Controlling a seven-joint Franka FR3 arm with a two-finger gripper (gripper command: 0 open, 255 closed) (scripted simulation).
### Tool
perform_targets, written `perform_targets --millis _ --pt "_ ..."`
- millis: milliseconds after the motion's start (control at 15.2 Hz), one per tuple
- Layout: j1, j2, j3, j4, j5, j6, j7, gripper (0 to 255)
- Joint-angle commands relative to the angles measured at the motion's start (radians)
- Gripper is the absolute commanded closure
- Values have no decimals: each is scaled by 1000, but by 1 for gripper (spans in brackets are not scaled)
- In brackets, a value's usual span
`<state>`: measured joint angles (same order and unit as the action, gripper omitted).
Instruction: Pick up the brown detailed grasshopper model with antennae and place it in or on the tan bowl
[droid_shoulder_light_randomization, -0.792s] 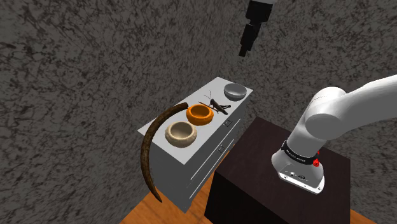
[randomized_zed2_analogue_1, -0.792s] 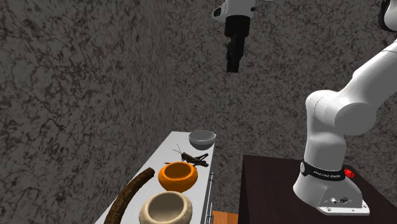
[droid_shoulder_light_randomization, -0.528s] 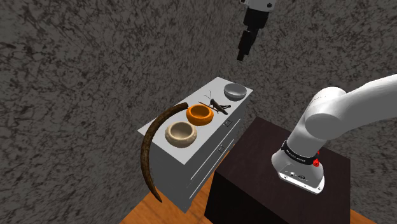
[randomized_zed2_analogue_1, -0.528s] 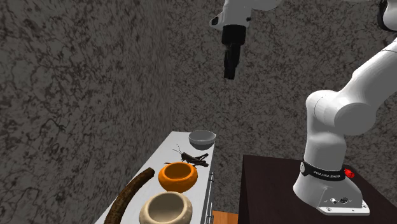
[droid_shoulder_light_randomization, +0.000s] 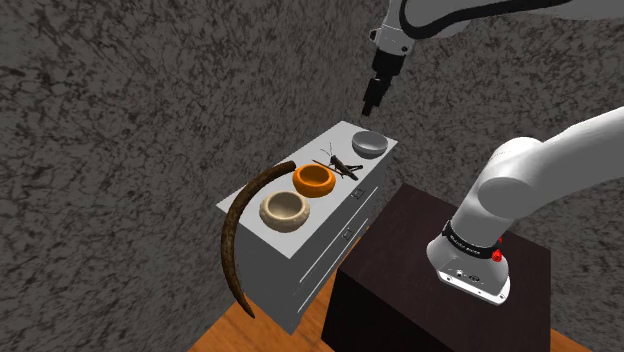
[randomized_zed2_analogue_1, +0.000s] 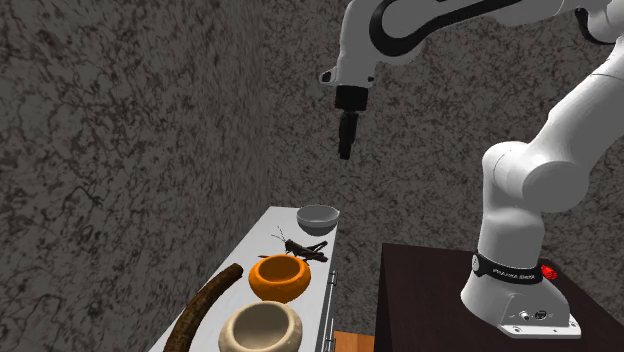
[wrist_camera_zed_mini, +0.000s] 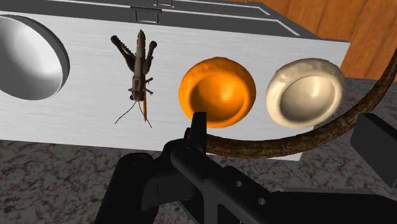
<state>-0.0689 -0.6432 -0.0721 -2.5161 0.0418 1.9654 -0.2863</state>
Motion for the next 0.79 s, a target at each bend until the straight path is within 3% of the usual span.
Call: perform_targets --millis 0,396,726 --pt "-8 38 -24 -35 -2 80 -26 0" --pt "-19 206 -99 -77 15 303 -113 0" --pt "-7 385 -168 -66 78 478 -215 0"
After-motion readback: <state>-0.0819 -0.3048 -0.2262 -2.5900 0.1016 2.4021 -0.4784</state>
